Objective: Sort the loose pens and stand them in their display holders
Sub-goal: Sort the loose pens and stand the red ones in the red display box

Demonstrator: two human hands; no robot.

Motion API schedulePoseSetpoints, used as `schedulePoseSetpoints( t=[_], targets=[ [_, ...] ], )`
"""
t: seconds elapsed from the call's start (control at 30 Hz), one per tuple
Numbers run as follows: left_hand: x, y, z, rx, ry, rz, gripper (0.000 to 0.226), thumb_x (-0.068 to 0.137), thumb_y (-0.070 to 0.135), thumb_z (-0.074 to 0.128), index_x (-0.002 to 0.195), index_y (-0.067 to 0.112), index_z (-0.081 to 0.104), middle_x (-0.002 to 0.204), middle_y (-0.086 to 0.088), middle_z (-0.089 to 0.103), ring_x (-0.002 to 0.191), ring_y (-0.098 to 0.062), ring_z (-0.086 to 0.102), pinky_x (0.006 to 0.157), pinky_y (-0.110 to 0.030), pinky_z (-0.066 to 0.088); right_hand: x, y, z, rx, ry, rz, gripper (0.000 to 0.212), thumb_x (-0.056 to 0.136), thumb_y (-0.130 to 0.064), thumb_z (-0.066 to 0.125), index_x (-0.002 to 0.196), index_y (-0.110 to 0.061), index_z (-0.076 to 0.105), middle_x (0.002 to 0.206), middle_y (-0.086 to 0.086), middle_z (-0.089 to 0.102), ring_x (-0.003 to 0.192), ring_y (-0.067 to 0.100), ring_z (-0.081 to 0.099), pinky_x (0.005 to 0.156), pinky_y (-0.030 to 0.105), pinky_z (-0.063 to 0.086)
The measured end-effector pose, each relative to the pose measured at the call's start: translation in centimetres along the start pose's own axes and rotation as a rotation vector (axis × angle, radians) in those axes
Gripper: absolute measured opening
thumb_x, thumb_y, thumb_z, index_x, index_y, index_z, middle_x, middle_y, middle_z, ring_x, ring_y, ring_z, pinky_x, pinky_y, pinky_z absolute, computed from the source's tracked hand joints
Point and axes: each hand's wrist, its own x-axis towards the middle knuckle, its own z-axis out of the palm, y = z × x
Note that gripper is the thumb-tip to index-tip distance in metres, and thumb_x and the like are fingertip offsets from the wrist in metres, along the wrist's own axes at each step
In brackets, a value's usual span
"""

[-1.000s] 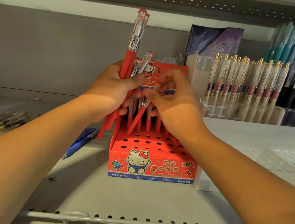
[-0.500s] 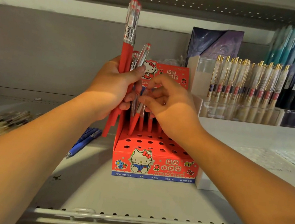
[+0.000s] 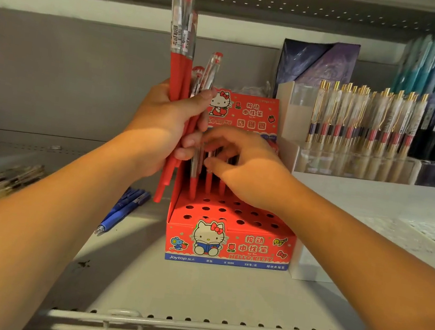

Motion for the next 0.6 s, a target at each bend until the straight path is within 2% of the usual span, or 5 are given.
schedulePoseSetpoints(
  t=[0.07, 0.17, 0.3, 0.43, 0.6],
  targets=[
    [-0.1, -0.2, 0.0, 0.001, -0.035, -0.027, 0.028, 0.099, 0.017, 0.056, 0.119, -0.001, 0.052, 0.057, -0.003, 0.052, 0.035, -0.011, 0.032, 0.036, -0.014, 0.026, 0.1, -0.4, -0.4, 0.124, 0.080, 0.025, 0.027, 0.088, 0.003, 0.060, 0.104, -0.019, 0.063, 0.091, -0.003, 0.066, 0.068, 0.001, 0.059, 0.064, 0.021, 0.053],
    [-0.5, -0.3, 0.0, 0.030, -0.130, -0.063, 0.014, 0.099, 0.017, 0.055, 0.109, 0.007, 0.057, 0.060, -0.005, 0.053, 0.036, -0.012, 0.033, 0.036, -0.015, 0.027, 0.4, -1.1, -1.3, 0.392, 0.167, 0.136, 0.025, 0.090, -0.001, 0.059, 0.108, -0.018, 0.060, 0.085, -0.001, 0.067, 0.070, 0.009, 0.065, 0.053, 0.031, 0.053],
    [-0.9, -0.5, 0.2, 0.093, -0.278, -0.108, 0.008, 0.099, 0.018, 0.056, 0.096, 0.011, 0.056, 0.065, -0.008, 0.055, 0.037, -0.011, 0.034, 0.036, -0.016, 0.028, 0.4, -1.5, -2.5, 0.651, 0.192, 0.155, 0.013, 0.094, -0.012, 0.061, 0.107, -0.012, 0.060, 0.080, 0.002, 0.070, 0.071, 0.018, 0.068, 0.053, 0.027, 0.048],
    [-1.1, -0.5, 0.3, 0.106, -0.360, -0.115, 0.014, 0.098, 0.021, 0.056, 0.091, 0.009, 0.052, 0.068, -0.011, 0.056, 0.038, -0.012, 0.035, 0.035, -0.017, 0.030, 0.4, -1.5, -2.9, 0.714, 0.230, 0.176, 0.003, 0.093, -0.014, 0.064, 0.095, -0.015, 0.062, 0.081, 0.002, 0.067, 0.072, 0.013, 0.066, 0.055, 0.023, 0.048],
    [-1.2, -0.2, 0.4, 0.176, -0.336, -0.107, 0.024, 0.099, 0.025, 0.054, 0.089, 0.004, 0.055, 0.060, -0.007, 0.062, 0.035, -0.018, 0.046, 0.036, -0.024, 0.041, 0.5, -1.5, -2.9, 0.733, 0.288, 0.190, 0.004, 0.094, -0.012, 0.062, 0.090, -0.012, 0.063, 0.077, -0.001, 0.069, 0.068, 0.010, 0.066, 0.059, 0.019, 0.049]
  ],
)
